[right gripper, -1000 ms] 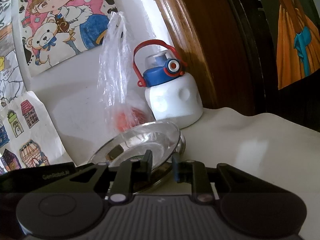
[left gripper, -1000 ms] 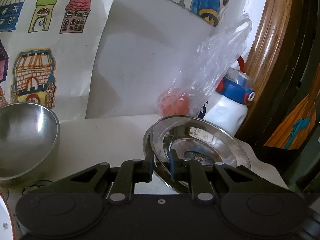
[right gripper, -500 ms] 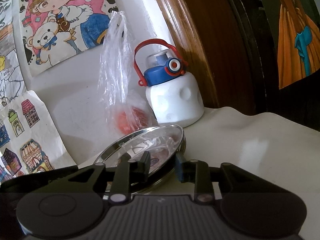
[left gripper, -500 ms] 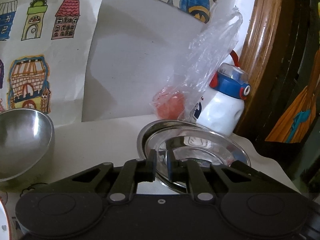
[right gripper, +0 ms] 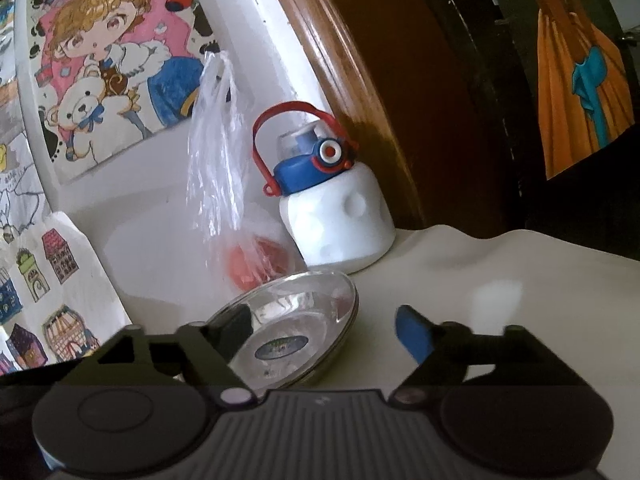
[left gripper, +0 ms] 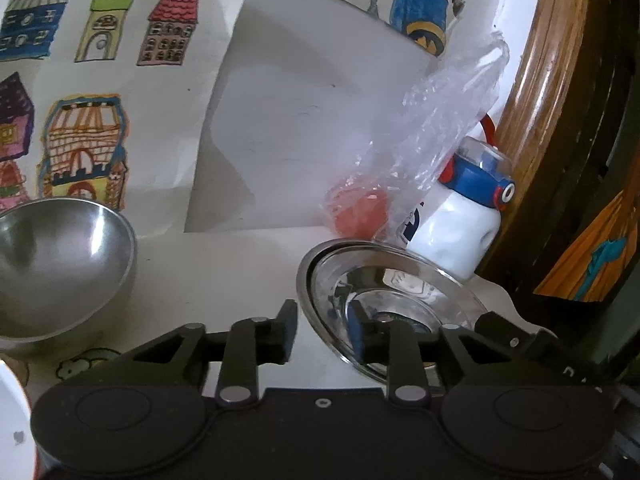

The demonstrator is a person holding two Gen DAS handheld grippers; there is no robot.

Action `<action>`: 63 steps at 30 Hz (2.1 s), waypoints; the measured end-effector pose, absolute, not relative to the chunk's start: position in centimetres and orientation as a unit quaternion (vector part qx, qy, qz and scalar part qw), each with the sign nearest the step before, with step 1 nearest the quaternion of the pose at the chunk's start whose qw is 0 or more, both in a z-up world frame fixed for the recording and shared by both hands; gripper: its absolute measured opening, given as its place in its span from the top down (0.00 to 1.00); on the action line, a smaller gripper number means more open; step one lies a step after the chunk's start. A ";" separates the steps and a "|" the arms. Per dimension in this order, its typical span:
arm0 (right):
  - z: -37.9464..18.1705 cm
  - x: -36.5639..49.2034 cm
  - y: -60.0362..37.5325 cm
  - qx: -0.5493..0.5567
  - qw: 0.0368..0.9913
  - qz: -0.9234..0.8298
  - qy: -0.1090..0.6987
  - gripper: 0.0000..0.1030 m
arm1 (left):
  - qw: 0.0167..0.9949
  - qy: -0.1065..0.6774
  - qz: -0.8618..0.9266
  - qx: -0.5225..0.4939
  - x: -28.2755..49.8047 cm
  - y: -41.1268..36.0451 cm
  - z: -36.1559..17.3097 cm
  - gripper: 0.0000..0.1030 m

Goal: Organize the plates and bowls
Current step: 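Open both grippers and lift away from the plate stack, then move both grippers toward the steel mixing bowl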

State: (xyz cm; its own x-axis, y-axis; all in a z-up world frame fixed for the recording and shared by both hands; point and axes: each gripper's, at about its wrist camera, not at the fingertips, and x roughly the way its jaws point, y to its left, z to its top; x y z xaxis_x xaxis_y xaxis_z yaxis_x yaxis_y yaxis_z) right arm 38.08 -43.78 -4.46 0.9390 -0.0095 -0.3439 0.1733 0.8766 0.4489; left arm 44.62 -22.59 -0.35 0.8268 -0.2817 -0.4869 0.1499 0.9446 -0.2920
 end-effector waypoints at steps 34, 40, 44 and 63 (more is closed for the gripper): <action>5.4 23.7 -31.3 0.198 0.977 0.026 0.071 0.00 | 0.968 0.177 -0.079 -0.156 28.1 -1.6 9.1 0.01; 5.3 26.2 -27.3 0.188 0.967 0.047 0.164 0.00 | 0.969 0.203 -0.067 -0.127 26.6 3.0 9.0 0.01; 5.4 27.8 -24.8 0.185 0.958 0.061 0.212 0.00 | 0.959 0.259 -0.065 -0.096 27.4 5.2 8.8 0.01; 4.1 36.5 -20.9 0.059 0.966 0.022 0.250 0.00 | 0.953 0.298 -0.048 -0.020 35.3 7.4 7.6 0.01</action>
